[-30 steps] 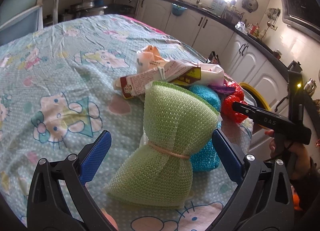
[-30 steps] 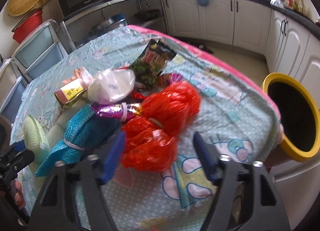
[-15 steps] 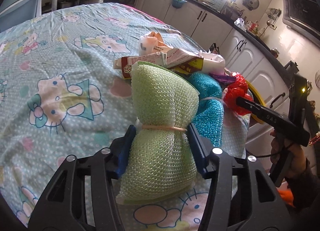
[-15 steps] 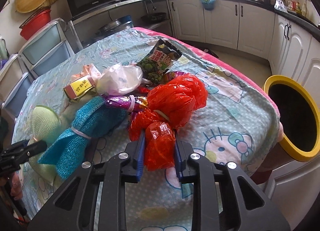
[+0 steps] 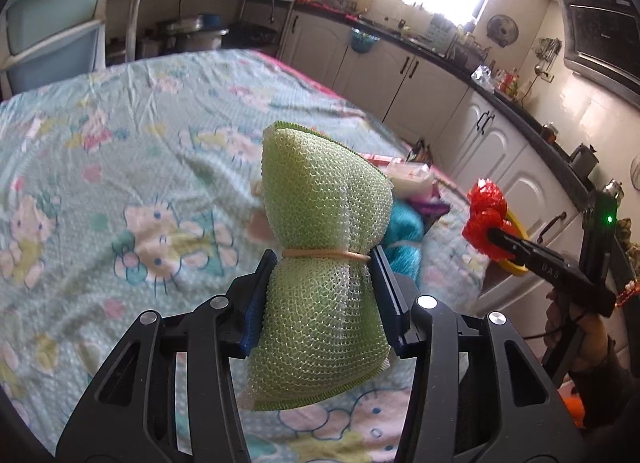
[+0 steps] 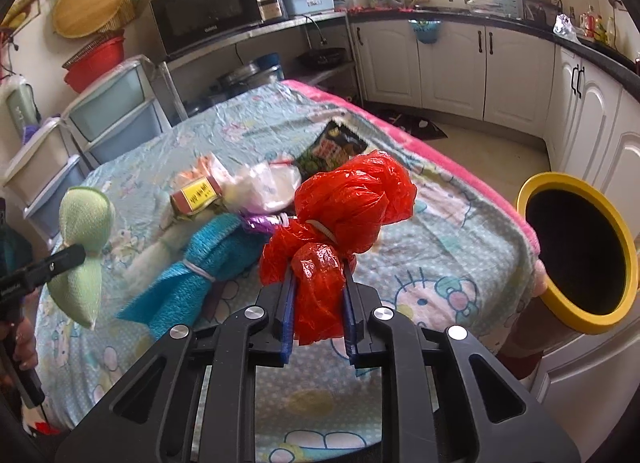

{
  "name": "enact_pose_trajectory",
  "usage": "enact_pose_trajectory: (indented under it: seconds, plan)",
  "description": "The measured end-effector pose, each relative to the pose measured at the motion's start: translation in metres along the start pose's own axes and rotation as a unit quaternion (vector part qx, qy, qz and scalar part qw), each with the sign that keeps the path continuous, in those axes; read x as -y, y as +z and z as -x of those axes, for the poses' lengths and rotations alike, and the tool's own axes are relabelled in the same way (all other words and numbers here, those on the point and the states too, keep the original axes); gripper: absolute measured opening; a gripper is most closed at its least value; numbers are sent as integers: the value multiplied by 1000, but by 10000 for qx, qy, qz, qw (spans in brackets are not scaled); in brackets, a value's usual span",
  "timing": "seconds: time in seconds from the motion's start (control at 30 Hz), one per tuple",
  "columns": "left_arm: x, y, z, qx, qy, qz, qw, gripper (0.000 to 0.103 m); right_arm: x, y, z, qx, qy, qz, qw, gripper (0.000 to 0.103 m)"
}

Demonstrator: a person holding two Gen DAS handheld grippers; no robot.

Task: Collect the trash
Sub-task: 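Carry the green scrubber and red bag over the yellow-rimmed bin with both tools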

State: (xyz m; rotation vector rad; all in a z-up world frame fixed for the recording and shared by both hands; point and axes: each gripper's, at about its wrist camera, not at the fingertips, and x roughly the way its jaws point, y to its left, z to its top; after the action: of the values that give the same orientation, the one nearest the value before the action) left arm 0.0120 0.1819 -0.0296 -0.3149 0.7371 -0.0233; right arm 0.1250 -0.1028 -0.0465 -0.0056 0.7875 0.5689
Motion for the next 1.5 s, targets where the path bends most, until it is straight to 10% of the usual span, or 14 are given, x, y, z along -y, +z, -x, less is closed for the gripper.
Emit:
enact_pose_trajectory:
  seconds: [1.5]
  plan:
    - [287, 119, -151, 98, -1590, -1383, 9775, 40, 177, 65, 120, 1435, -1395, -890, 9757, 19]
